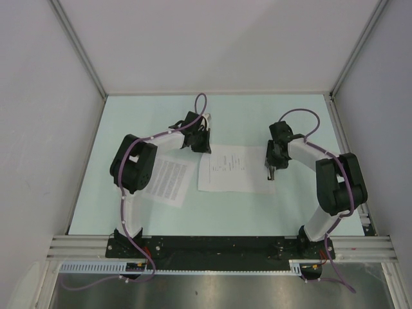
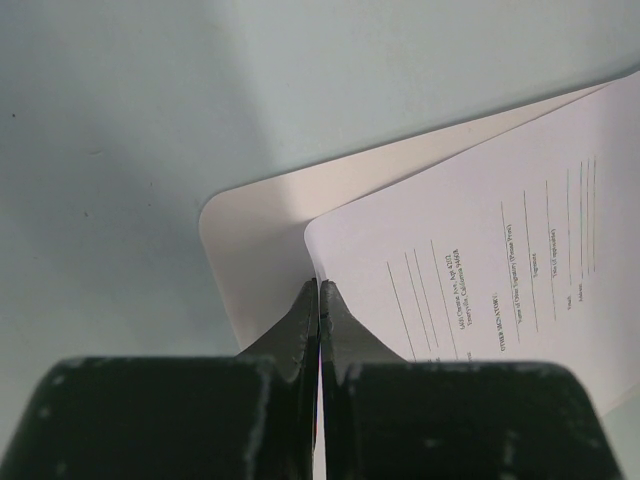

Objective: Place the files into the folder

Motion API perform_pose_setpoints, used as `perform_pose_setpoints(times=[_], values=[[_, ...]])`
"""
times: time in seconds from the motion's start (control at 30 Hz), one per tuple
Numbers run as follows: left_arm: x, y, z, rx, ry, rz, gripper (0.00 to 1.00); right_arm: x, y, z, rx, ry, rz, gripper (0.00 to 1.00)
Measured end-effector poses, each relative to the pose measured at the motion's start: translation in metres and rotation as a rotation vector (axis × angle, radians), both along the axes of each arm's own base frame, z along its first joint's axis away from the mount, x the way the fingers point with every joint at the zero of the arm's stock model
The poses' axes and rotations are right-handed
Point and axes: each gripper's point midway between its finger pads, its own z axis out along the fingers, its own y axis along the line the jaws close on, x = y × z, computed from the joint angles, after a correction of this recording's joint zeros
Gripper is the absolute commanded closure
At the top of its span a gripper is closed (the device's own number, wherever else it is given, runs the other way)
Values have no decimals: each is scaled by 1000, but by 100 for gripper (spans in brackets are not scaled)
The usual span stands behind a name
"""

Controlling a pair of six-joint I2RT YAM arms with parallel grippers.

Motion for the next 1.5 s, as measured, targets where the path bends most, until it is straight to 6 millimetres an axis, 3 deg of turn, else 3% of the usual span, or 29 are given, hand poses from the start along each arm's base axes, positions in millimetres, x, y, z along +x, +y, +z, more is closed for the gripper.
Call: perform_pose_setpoints(times=[0.33, 0.43, 0.6, 0.8, 1.03, 1.5], values=[[0, 0, 0, 0, 0, -1, 100, 0, 3, -6, 27, 3, 1, 56], [0, 0, 0, 0, 0, -1, 100, -2, 4, -9, 25, 8, 2, 62], [0, 0, 0, 0, 0, -1, 100, -2, 3, -9, 27, 7, -3, 64], [-1, 0, 0, 1, 0, -2, 100, -2, 3, -10, 25, -1, 1, 100], [-2, 0, -1, 4, 4, -3, 100, -1, 1, -10, 56, -53, 27, 100], [-1, 5, 2, 59, 11, -51, 100, 10, 5, -2, 379, -148, 124, 100]])
